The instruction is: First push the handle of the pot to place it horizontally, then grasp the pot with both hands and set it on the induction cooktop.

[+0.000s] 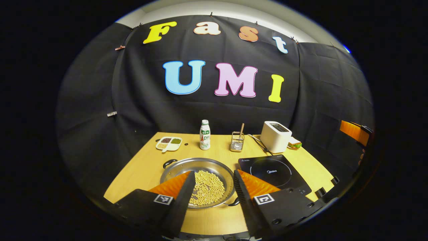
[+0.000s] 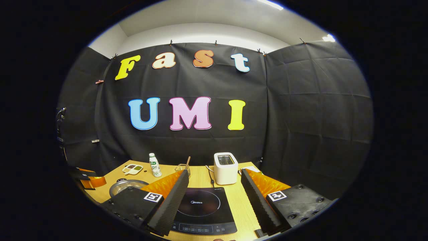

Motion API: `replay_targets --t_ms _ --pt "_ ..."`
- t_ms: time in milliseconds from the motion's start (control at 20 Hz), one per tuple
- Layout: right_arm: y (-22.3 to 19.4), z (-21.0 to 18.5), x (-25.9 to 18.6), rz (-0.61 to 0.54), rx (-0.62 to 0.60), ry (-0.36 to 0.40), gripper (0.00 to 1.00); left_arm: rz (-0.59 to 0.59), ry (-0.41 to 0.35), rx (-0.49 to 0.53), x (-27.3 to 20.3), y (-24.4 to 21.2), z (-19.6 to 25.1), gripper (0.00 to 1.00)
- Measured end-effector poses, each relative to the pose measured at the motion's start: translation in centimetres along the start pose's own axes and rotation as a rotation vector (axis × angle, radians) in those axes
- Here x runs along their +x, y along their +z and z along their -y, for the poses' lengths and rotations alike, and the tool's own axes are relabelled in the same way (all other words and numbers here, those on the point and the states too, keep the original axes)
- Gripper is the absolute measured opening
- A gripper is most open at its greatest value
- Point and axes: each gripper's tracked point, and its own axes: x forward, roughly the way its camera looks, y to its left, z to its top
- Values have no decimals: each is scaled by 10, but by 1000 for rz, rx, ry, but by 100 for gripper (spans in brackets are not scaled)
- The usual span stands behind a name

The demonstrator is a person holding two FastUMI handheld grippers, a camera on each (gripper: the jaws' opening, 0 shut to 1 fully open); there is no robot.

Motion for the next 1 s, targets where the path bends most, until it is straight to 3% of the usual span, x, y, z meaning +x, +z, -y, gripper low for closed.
replay_targets --t_ms 150,300,350,550,650,1000 --pt "-2 2 -4 0 1 13 98 -65 -27 -21 3 -19 0 52" --pt "-6 9 -6 -4 -7 10 98 -108 -35 -21 5 -32 -4 44" --pt "-9 10 -7 -11 -7 8 98 -124 -44 -19 6 -38 -3 31" --pt "-15 12 -7 -32 15 8 98 -203 -76 -14 9 -68 3 12" --pt "-17 13 -5 -43 19 11 98 -244 -89 -26 10 -81 6 5" --pt "-28 24 23 -88 33 43 96 -356 -96 13 21 -120 11 5"
